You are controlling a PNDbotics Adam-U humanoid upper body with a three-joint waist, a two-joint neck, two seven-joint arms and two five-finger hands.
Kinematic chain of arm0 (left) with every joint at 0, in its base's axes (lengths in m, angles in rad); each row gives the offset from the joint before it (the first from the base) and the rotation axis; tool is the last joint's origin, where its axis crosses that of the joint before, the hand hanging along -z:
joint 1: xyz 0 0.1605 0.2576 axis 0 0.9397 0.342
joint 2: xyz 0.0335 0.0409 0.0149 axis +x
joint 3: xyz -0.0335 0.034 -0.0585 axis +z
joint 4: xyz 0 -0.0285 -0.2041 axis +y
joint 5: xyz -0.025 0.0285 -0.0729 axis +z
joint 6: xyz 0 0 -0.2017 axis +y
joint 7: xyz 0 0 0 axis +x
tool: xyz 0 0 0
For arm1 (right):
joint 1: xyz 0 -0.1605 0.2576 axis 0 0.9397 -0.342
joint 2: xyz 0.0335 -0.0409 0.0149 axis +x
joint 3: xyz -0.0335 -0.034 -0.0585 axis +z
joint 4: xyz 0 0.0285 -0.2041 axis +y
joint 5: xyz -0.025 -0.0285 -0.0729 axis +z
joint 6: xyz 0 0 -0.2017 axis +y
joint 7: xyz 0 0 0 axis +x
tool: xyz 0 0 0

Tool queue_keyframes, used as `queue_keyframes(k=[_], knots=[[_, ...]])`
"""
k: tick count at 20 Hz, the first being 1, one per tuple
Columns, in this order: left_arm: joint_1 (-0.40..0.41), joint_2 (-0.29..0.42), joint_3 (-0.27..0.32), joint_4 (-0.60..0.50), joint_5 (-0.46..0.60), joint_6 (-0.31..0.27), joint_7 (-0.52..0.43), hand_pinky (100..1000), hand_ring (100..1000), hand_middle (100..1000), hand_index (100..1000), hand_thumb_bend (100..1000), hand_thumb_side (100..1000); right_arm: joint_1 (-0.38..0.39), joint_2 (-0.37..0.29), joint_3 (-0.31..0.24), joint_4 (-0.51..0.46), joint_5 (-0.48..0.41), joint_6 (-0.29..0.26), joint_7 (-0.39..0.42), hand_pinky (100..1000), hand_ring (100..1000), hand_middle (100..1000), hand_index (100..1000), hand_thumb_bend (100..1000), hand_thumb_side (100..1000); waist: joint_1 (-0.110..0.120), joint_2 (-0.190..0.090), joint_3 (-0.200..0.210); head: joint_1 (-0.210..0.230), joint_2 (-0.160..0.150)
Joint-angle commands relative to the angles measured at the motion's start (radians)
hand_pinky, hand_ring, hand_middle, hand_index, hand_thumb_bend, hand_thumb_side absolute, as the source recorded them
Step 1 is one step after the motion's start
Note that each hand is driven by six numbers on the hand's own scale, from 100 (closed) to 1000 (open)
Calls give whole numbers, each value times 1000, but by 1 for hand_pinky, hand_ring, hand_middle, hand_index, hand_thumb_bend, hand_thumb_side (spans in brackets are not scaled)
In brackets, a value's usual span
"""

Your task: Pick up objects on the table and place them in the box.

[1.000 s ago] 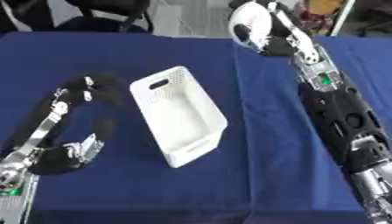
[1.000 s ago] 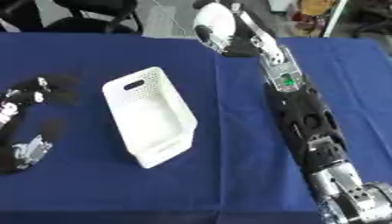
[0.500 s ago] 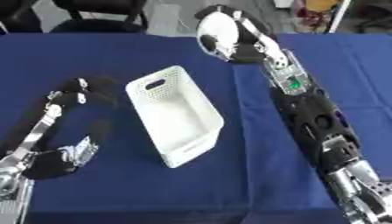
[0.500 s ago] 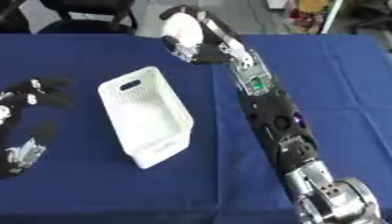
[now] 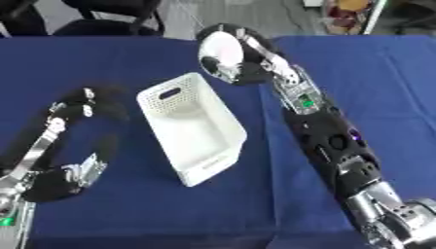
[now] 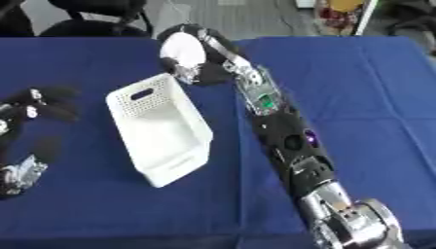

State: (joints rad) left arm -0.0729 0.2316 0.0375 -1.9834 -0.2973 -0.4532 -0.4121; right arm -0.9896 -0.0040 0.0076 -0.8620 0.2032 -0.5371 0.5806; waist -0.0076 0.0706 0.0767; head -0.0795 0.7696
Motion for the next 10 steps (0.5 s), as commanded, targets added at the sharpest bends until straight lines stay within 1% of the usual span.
queue_keyframes(k=[1, 10], knots=[[-10, 5, -4, -17, 5, -1, -3, 641, 663, 830, 708, 198, 730, -17, 12, 4, -6, 14, -305, 298, 100, 106, 230, 380, 100, 100, 5, -11, 3, -9, 0], [-13, 4, -7, -17, 9, -1, -6, 641, 663, 831, 707, 197, 731, -15, 55, 15, 21, 58, -337, 311, 100, 106, 229, 380, 100, 100, 4, -10, 8, -10, 0]])
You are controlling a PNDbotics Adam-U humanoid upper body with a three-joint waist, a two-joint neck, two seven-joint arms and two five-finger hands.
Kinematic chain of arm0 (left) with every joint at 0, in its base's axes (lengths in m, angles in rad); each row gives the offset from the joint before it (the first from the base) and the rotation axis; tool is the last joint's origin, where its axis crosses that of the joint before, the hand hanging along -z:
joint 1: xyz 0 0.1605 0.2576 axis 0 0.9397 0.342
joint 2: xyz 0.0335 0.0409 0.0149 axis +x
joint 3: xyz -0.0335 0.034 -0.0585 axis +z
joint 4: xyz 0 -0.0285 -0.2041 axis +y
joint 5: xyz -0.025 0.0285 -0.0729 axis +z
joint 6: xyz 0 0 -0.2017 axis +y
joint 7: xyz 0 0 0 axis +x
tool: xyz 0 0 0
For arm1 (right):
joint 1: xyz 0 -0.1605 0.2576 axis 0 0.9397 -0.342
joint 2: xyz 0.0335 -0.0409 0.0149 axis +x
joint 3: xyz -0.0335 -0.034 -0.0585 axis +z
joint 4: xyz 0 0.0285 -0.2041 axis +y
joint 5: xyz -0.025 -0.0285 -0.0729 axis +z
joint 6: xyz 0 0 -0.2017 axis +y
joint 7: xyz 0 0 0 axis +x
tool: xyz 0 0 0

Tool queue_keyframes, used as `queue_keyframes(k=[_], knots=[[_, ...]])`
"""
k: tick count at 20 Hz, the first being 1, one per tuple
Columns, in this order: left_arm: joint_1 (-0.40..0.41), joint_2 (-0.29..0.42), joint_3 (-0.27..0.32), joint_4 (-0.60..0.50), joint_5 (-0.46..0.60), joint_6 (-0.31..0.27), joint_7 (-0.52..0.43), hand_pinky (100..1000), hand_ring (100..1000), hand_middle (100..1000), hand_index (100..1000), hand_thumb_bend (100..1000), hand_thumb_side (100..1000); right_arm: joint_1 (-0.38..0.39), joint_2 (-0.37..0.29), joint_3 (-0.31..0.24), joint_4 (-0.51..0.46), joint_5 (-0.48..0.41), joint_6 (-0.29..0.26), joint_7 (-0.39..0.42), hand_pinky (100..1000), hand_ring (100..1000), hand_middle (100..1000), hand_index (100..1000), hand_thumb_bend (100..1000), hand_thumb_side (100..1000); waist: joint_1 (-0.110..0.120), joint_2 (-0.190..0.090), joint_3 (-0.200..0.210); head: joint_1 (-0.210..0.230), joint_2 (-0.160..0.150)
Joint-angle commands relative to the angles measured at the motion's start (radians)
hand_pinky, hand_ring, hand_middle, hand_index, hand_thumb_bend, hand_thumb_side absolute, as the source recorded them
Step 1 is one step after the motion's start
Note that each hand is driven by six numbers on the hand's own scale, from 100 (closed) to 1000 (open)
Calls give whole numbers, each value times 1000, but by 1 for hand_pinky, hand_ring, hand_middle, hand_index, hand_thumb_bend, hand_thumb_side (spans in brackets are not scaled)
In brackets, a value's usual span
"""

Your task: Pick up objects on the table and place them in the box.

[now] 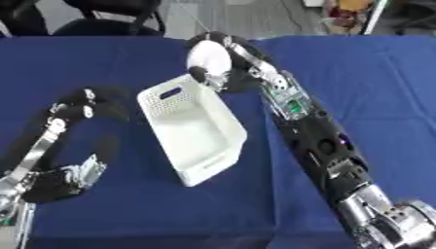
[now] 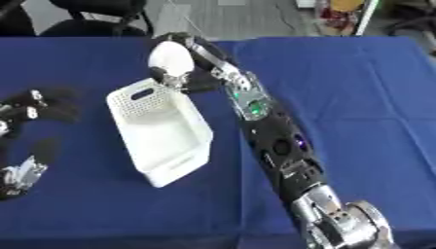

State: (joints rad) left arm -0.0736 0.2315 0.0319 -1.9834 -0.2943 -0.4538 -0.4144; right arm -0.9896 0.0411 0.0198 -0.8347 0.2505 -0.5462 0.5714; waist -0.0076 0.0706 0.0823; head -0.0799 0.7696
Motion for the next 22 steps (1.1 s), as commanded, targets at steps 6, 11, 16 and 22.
queue_keyframes(k=[6, 11, 16, 22], knots=[[-18, 1, -4, -17, 11, -3, -6, 641, 664, 831, 707, 198, 729, 7, 40, 3, 23, 63, -345, 329, 100, 103, 226, 378, 100, 100, 9, -5, 10, -21, 0], [-23, -1, -6, -17, 16, -6, -7, 642, 664, 831, 707, 198, 728, 21, 58, -4, 33, 102, -344, 317, 100, 102, 224, 377, 100, 100, 14, 0, 19, -32, 0], [-25, -1, -6, -17, 18, -6, -9, 642, 664, 831, 706, 198, 728, 27, 65, -4, 33, 122, -349, 304, 100, 147, 263, 418, 100, 100, 14, 1, 22, -34, 0], [-25, -1, -7, -17, 18, -4, -10, 642, 664, 831, 706, 196, 730, 18, 61, 15, -48, 154, -361, 260, 250, 514, 648, 785, 151, 283, 12, -1, 24, -34, 0]])
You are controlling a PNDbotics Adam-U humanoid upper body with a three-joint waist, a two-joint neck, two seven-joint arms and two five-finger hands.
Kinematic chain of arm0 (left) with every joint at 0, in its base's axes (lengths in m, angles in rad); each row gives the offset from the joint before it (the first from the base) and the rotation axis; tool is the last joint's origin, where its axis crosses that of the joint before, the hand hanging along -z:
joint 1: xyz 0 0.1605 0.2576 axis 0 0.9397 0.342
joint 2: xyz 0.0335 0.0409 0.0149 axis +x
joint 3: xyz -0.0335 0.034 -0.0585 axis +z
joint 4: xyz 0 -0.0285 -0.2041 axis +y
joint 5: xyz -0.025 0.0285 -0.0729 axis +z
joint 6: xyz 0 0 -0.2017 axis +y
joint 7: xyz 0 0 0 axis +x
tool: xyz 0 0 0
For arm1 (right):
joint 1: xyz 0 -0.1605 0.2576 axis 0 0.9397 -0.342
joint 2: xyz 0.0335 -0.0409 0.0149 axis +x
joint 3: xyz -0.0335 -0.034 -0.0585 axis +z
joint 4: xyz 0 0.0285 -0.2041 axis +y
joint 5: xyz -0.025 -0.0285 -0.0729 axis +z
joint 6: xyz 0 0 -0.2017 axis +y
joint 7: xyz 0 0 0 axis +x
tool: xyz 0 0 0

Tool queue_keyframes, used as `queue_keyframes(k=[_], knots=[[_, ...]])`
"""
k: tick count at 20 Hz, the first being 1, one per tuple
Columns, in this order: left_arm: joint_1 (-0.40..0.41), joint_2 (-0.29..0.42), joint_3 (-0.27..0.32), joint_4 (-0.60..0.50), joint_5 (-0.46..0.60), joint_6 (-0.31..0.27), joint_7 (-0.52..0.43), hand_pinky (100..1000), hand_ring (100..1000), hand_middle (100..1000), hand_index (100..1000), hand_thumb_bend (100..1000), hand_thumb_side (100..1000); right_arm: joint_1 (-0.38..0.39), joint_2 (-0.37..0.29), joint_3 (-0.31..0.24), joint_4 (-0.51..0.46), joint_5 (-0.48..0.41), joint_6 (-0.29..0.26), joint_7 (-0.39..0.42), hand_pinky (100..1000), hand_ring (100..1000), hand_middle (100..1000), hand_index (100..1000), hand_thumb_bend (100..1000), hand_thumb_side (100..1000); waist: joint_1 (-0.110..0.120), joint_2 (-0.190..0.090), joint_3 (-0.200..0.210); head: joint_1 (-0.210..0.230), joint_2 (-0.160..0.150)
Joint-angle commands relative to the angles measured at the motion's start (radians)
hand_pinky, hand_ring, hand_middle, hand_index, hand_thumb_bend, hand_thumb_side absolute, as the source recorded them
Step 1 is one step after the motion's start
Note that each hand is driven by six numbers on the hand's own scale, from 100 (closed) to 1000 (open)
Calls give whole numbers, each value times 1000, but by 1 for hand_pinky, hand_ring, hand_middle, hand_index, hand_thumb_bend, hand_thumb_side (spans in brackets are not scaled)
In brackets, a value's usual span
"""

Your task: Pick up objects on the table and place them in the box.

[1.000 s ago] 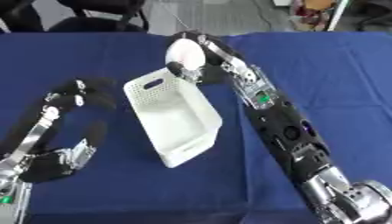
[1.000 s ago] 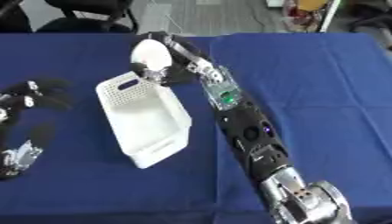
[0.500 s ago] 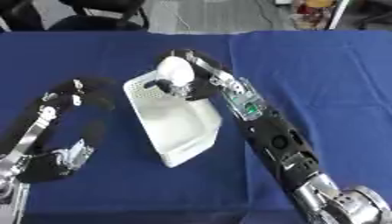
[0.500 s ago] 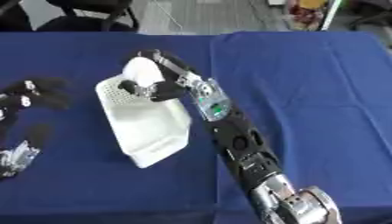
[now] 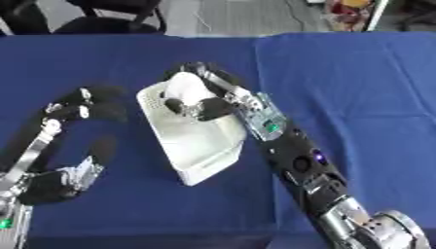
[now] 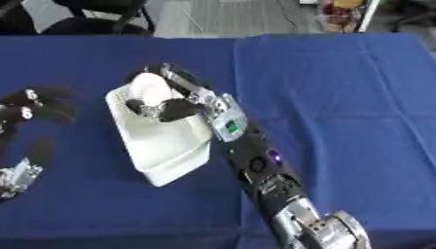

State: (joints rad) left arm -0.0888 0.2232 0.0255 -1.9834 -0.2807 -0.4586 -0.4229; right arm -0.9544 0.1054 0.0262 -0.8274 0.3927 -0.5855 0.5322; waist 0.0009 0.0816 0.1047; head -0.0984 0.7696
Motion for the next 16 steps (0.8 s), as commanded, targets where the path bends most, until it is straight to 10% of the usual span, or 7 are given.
queue_keyframes(k=[1, 5, 16], knots=[[-9, 8, -1, -17, 5, 1, -2, 642, 664, 831, 706, 196, 731, -22, -5, 15, -75, 16, -321, 292, 275, 528, 667, 794, 157, 290, 3, -12, 2, -16, 0], [-9, 8, -1, -17, 5, 3, -4, 642, 664, 832, 705, 195, 731, -39, -13, 41, -161, 32, -322, 280, 554, 685, 809, 843, 232, 365, 2, -15, 3, -17, 0], [-9, 8, -1, -17, 7, 3, -6, 643, 664, 832, 705, 195, 731, -36, -12, 60, -217, 93, -322, 266, 610, 712, 836, 869, 240, 374, 2, -14, 5, -19, 0]])
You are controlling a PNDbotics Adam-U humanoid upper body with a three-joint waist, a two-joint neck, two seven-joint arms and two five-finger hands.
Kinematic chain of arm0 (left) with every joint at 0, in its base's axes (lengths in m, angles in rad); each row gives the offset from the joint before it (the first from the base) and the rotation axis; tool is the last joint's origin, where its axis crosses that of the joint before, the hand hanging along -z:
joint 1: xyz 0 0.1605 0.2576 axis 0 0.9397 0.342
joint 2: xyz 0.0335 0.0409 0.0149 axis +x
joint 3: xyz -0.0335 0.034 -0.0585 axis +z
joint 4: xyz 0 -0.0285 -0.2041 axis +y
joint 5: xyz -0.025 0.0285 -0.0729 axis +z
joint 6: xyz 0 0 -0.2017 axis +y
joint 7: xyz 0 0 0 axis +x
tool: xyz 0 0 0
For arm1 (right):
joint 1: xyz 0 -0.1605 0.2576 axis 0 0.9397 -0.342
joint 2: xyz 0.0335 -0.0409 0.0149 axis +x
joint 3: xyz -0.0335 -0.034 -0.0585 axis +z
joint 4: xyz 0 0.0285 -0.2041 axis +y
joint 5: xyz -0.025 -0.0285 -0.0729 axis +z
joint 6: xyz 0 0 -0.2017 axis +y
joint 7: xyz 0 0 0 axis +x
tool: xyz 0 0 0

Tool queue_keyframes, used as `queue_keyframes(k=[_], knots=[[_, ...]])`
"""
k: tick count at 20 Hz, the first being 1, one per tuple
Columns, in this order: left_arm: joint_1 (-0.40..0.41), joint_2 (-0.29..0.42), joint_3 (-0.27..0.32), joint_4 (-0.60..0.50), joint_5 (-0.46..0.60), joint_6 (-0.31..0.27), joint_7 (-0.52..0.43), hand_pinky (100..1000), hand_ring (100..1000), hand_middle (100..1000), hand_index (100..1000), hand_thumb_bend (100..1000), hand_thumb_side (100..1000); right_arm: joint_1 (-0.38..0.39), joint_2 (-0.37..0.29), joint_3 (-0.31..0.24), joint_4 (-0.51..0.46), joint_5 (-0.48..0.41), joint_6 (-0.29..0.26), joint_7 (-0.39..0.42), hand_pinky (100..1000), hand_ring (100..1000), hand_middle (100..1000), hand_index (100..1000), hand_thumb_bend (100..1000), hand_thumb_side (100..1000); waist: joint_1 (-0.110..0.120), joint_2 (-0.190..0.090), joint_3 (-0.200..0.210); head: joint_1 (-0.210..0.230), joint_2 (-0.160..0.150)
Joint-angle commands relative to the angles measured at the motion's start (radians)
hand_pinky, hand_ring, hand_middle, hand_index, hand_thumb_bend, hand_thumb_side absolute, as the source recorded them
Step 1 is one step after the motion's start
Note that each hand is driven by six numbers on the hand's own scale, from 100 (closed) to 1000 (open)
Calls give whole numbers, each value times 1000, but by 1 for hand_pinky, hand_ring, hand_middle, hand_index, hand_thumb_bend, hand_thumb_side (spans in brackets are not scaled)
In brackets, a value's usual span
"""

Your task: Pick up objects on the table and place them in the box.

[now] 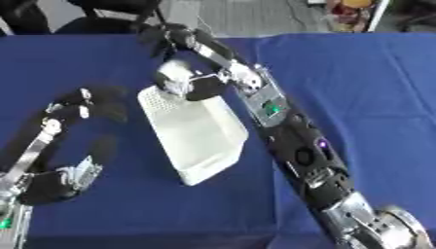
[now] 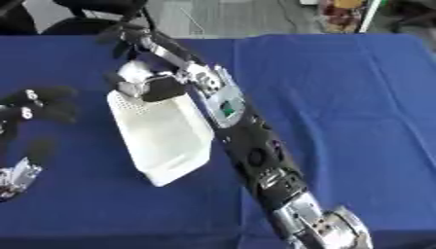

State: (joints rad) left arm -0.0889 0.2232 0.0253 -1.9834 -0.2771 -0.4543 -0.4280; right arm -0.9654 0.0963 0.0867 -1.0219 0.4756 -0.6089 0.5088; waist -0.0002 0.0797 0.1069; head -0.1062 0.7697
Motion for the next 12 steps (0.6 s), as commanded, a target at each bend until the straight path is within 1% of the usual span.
queue_keyframes(k=[1, 2, 3, 4, 5, 6, 7, 9, 12], knots=[[-9, 8, -1, -17, 3, -1, -1, 643, 664, 832, 705, 194, 731, -25, -4, -3, -21, 14, -298, 286, 597, 699, 830, 866, 239, 363, 3, -12, 2, -11, 0], [-9, 8, -1, -17, 3, -1, -1, 643, 664, 832, 705, 194, 731, -25, -5, -7, -17, 20, -298, 282, 592, 694, 828, 865, 238, 307, 3, -12, 2, -10, 0], [-9, 8, -1, -17, 3, -1, -1, 643, 664, 832, 704, 194, 731, -24, -6, -12, -12, 28, -298, 277, 592, 693, 827, 865, 244, 356, 3, -12, 2, -10, 0], [-9, 8, -1, -17, 3, -1, -1, 643, 664, 832, 704, 194, 731, -24, -7, -17, -4, 40, -298, 274, 592, 693, 827, 865, 245, 357, 3, -12, 2, -10, 0], [-9, 8, -1, -17, 2, -1, -1, 643, 664, 832, 704, 194, 731, -23, -8, -21, 4, 54, -298, 270, 603, 701, 835, 872, 268, 361, 3, -12, 2, -10, 0], [-9, 8, -1, -17, 2, -1, -1, 643, 664, 832, 704, 194, 731, -22, -9, -25, 12, 69, -298, 268, 606, 697, 832, 869, 261, 359, 2, -12, 2, -10, 0], [-9, 8, -1, -17, 2, -1, -1, 643, 664, 832, 704, 194, 731, -21, -9, -28, 19, 83, -298, 266, 622, 715, 849, 885, 284, 374, 2, -12, 2, -10, 0], [-9, 8, 0, -17, 1, -1, 0, 643, 664, 832, 704, 193, 732, -19, -9, -34, 33, 112, -298, 262, 643, 729, 861, 893, 299, 377, 3, -11, 1, -9, 0], [-9, 8, -1, -17, 0, -2, -1, 643, 664, 832, 704, 193, 732, -18, -8, -36, 42, 142, -298, 254, 654, 737, 868, 896, 305, 386, 3, -10, 1, -9, 0]])
